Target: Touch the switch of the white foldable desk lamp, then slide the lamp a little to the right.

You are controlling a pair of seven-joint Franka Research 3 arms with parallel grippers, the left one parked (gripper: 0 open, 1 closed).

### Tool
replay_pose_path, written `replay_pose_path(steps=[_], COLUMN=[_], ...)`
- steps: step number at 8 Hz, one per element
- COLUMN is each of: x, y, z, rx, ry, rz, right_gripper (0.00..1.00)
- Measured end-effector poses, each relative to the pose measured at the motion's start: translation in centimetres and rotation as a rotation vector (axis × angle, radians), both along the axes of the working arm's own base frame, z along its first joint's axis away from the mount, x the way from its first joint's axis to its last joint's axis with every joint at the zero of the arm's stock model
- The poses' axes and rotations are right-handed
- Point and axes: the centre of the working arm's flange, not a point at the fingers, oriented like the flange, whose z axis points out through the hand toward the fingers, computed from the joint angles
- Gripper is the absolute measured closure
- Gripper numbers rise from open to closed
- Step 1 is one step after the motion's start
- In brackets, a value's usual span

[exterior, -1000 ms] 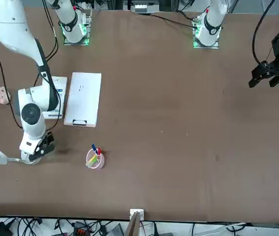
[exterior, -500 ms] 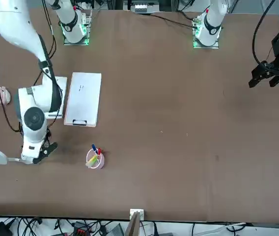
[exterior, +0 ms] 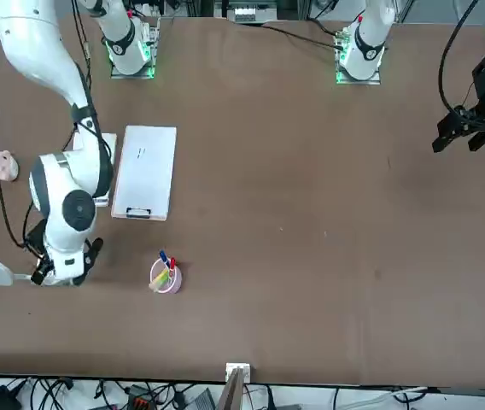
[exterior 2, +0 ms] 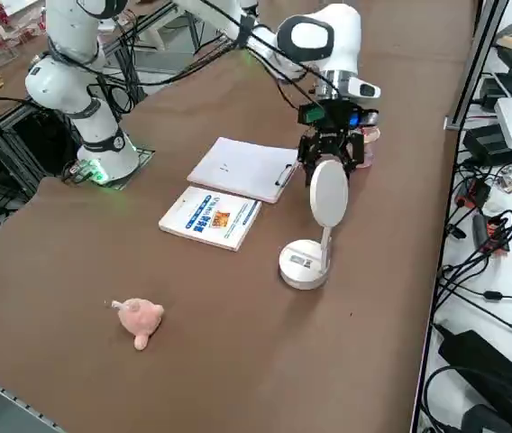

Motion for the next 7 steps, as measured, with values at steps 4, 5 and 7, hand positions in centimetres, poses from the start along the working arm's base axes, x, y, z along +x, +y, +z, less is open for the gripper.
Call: replay_pose_path(steps=[4,5,7], x=[0.7,0.6,0.3], y=[-1.3,-1.3,-1.9], z=[-3.0,-3.3,-4.3], rx=[-0.182,-0.213,-0.247], ry=[0.157,0.183,0.224], rz=[0.085,0.089,0.072], right_gripper=[0.00,0.00,0.00])
